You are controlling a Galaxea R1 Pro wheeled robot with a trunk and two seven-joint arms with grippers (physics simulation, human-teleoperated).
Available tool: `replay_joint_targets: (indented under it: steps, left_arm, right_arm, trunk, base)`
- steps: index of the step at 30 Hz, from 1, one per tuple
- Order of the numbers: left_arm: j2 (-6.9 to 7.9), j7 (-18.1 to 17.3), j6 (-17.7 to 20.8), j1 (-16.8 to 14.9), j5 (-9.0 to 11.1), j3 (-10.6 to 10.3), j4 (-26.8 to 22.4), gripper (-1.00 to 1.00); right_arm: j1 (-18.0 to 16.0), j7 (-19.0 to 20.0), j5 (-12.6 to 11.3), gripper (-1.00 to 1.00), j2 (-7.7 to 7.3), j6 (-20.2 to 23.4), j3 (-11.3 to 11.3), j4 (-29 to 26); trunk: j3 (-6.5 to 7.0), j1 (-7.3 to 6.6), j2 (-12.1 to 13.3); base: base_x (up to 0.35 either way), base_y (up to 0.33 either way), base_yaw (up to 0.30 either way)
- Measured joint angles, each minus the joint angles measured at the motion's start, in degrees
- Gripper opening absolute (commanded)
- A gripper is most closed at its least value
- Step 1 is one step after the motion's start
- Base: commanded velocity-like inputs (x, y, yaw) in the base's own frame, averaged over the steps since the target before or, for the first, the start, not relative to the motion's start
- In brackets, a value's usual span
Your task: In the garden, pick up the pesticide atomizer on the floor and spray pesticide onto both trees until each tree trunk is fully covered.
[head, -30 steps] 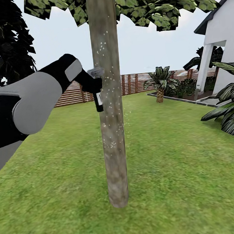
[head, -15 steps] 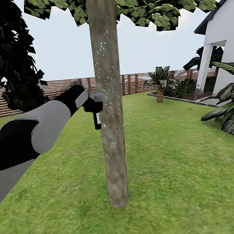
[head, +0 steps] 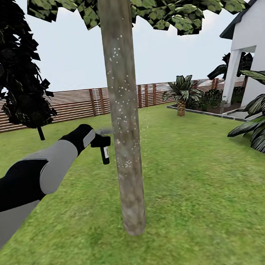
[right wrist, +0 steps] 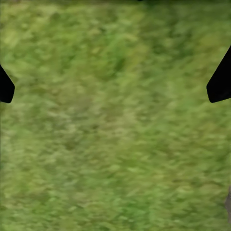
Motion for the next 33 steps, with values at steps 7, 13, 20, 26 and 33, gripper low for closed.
replay_joint_targets:
  steps: [7, 13, 20, 26, 33]
  left_arm:
    - [0.85, 0.0, -1.24, 3.7, 0.09, 0.02, -0.24, -1.0]
    - [1.23, -0.06, -1.04, 3.87, 0.09, -0.24, -6.02, -1.0]
    - [1.89, -0.01, 8.61, 3.84, 0.21, -0.28, -20.62, -1.0]
    - [1.91, 0.06, 12.28, 3.1, 0.15, -0.32, -22.65, -1.0]
    - [2.06, 0.11, 16.39, -3.85, 0.15, -0.33, -22.25, -1.0]
  right_arm:
    - [0.0, 0.0, 0.0, 1.0, 0.03, 0.0, 0.0, 0.0]
    - [0.0, 0.01, 0.0, 1.0, -0.05, 0.0, 0.0, 0.0]
    - [0.0, 0.0, 0.0, 1.0, -0.06, 0.0, 0.0, 0.0]
    - [0.0, 0.02, 0.0, 1.0, -0.06, 0.0, 0.0, 0.0]
    - [0.0, 0.0, 0.0, 1.0, -0.04, 0.0, 0.0, 0.0]
  trunk:
    - [0.0, 0.0, 0.0]
    - [0.01, 0.0, -0.02]
    - [0.01, 0.0, -0.01]
    - [0.01, 0.0, -0.01]
    - [0.01, -0.01, -0.02]
  base:
    - [0.0, 0.0, 0.0]
    - [0.0, 0.0, 0.0]
    - [0.0, 0.0, 0.0]
    - [0.0, 0.0, 0.0]
    - [0.0, 0.0, 0.0]
